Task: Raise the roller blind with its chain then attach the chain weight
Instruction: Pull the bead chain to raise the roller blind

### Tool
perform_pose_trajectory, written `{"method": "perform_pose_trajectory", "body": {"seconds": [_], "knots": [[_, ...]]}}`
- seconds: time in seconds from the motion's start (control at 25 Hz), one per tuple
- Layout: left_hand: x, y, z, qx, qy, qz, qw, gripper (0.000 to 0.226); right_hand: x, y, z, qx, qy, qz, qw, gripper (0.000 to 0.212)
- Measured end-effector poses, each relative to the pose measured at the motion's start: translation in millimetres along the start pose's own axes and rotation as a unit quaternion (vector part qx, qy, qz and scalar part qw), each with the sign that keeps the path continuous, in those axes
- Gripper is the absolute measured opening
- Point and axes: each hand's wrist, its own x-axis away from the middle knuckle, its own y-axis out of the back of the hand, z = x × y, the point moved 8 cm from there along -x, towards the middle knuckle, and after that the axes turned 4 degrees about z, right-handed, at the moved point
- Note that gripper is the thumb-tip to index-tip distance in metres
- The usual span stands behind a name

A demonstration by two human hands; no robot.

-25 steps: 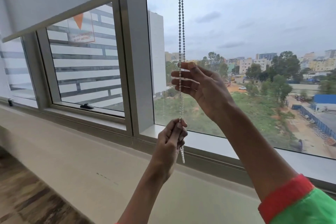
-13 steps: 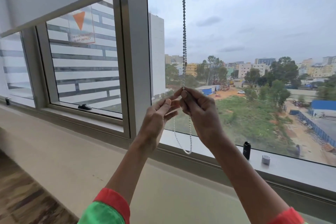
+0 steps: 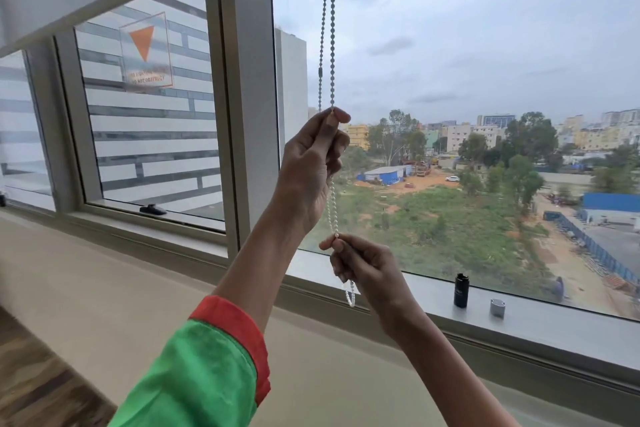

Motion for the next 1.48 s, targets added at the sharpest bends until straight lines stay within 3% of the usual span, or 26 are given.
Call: {"method": "perform_pose_trajectory", "body": {"seconds": [0.2,0.36,0.52,0.72,0.84,1.0,1.2,1.48], "knots": [[26.5,3.1,18.4,0.007,0.03,0.002,1.0,0.025,-7.1,17.2,-7.6,-0.074,-0.082,-0.04,0.993,0.044],[57.3,2.4,47.2,0.026,0.065,0.0,0.998,0.025,-38.6,17.8,47.1,-0.119,-0.014,-0.054,0.991,0.035],[89.1,11.0,76.9,-0.005,0.11,-0.022,0.994,0.024,-66.2,4.1,113.8,-0.105,0.059,-0.004,0.993,0.029],[85.2,19.5,77.8,-0.069,0.118,0.016,0.99,0.025,-64.6,-2.6,117.9,-0.051,0.125,-0.059,0.989,0.02],[70.8,27.9,69.7,-0.102,0.146,0.023,0.984,0.028,-55.9,-7.1,112.2,-0.024,0.133,-0.046,0.99,0.019],[38.0,27.3,21.8,-0.04,0.108,-0.009,0.993,0.031,-38.5,-10.9,91.4,-0.051,0.117,-0.044,0.991,0.02],[-2.7,-4.5,-35.2,0.0,0.035,0.023,0.999,0.027,-16.0,-15.7,65.0,-0.027,0.092,-0.008,0.995,0.025],[8.4,-18.4,-22.0,-0.02,0.024,0.027,0.999,0.022,5.6,2.7,38.6,-0.001,0.045,0.026,0.999,0.025]]}}
